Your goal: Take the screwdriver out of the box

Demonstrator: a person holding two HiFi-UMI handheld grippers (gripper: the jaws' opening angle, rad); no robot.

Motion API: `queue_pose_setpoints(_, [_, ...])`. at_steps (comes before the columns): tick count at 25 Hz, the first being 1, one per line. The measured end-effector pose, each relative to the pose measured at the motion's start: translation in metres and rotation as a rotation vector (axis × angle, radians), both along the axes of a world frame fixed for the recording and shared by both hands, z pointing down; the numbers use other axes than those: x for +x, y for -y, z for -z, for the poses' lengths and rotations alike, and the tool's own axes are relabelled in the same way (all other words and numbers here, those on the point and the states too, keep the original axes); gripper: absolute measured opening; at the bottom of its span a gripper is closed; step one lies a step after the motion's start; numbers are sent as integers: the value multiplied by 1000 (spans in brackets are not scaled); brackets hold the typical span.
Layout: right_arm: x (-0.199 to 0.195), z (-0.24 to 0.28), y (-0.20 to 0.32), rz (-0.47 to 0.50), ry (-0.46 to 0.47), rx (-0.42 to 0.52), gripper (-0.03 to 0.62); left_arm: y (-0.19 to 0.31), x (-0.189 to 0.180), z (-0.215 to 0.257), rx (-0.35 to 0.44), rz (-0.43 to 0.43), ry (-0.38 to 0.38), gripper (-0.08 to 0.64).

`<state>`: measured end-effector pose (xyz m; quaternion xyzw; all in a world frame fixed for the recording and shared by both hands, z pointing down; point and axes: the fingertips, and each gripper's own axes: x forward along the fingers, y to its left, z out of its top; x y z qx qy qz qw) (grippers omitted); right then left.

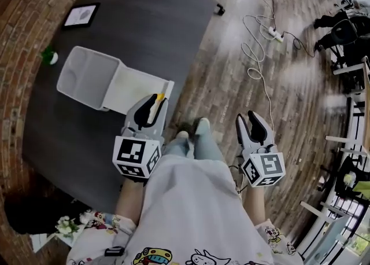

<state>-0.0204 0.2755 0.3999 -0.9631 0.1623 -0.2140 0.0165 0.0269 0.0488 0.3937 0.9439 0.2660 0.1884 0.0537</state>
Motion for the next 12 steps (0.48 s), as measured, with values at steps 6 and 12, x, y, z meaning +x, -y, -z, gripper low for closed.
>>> queue_pose_setpoints(6, [64, 1, 32, 196, -16, 3, 143, 32, 17, -1, -4, 181, -4, 114])
queue_pose_setpoints(12, [156, 5, 86, 514, -13, 14, 144, 67, 40, 8, -5, 485, -5, 115])
